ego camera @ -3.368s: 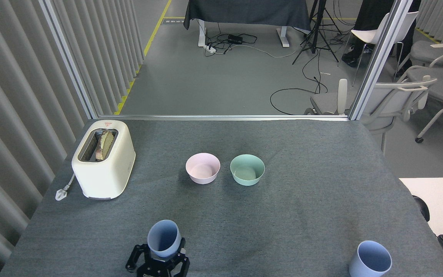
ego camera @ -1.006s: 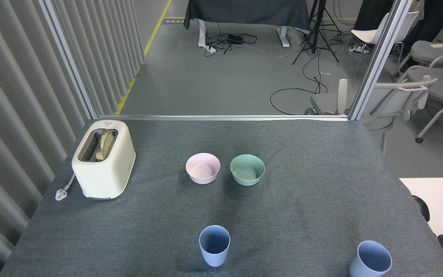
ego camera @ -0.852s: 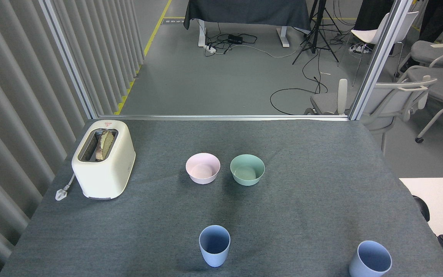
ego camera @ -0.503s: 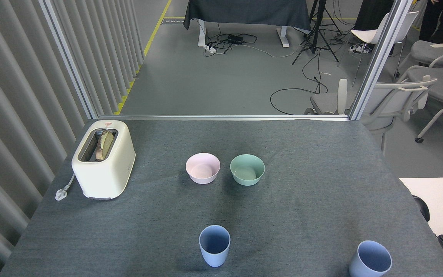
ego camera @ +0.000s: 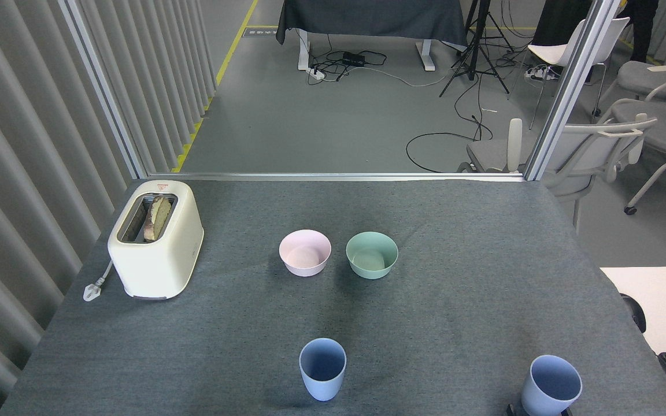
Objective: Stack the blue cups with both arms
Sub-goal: 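Reach the right gripper to the other blue cup and grasp it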
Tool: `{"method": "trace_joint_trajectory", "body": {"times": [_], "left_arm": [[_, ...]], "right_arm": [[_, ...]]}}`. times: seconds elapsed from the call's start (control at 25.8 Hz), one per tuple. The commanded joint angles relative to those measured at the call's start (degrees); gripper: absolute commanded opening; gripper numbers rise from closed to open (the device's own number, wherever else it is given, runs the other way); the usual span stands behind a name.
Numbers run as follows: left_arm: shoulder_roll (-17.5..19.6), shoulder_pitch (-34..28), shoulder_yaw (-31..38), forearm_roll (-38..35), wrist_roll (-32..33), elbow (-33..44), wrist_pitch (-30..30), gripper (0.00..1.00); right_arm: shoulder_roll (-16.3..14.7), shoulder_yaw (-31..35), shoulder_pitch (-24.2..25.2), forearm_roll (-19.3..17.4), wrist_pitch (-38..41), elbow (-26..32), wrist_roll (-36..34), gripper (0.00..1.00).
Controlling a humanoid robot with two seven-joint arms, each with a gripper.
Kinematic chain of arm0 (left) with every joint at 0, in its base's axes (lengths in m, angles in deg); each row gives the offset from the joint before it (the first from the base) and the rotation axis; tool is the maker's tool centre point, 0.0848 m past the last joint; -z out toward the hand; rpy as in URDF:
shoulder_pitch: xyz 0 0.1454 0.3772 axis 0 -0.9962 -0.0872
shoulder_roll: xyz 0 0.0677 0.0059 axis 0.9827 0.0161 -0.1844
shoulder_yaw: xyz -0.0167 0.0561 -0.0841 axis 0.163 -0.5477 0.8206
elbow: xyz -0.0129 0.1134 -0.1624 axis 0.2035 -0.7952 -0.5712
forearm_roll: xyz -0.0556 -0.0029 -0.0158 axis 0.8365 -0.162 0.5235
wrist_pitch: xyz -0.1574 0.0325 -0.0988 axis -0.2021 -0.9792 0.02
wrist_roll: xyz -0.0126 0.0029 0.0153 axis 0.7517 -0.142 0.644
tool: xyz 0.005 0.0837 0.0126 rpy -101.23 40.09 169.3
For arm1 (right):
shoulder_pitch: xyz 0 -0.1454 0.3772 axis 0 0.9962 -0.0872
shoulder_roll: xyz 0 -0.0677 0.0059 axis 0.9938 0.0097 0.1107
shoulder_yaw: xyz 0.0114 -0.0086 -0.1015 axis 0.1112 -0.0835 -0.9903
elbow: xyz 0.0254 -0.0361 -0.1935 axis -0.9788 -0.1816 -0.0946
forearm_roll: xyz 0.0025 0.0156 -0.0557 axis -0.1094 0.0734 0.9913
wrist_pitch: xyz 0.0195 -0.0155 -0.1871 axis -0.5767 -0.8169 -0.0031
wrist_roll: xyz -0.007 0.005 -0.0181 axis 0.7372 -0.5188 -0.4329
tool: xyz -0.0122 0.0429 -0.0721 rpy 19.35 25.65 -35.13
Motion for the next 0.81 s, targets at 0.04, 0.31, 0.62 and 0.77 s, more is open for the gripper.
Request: {"method": "trace_joint_trajectory", "body": {"times": [0.04,0.31,0.62,0.77], "left_arm": [[0.0,0.0,0.0,0.0,0.0,-0.1,-0.1,1.0],[-0.1,0.2,0.0,0.1,0.0,-0.4,0.0,1.0],[0.0,0.3,0.1,0.1,0.0,-0.4,-0.1,1.0],[0.0,0.2,0.1,0.1,0.0,-0.4,-0.1,1.0]], "right_arm": [[0.4,1.2,-0.1,-0.1,-0.3,0.0,-0.2,1.0],[-0.1,4.1,-0.1,0.0,0.1,0.3,-0.1,1.0],[-0.4,3.3,-2.7,0.2,0.3,-0.4,0.1,1.0],[-0.4,3.3,-4.3,0.2,0.3,-1.3,0.3,1.0]]}}
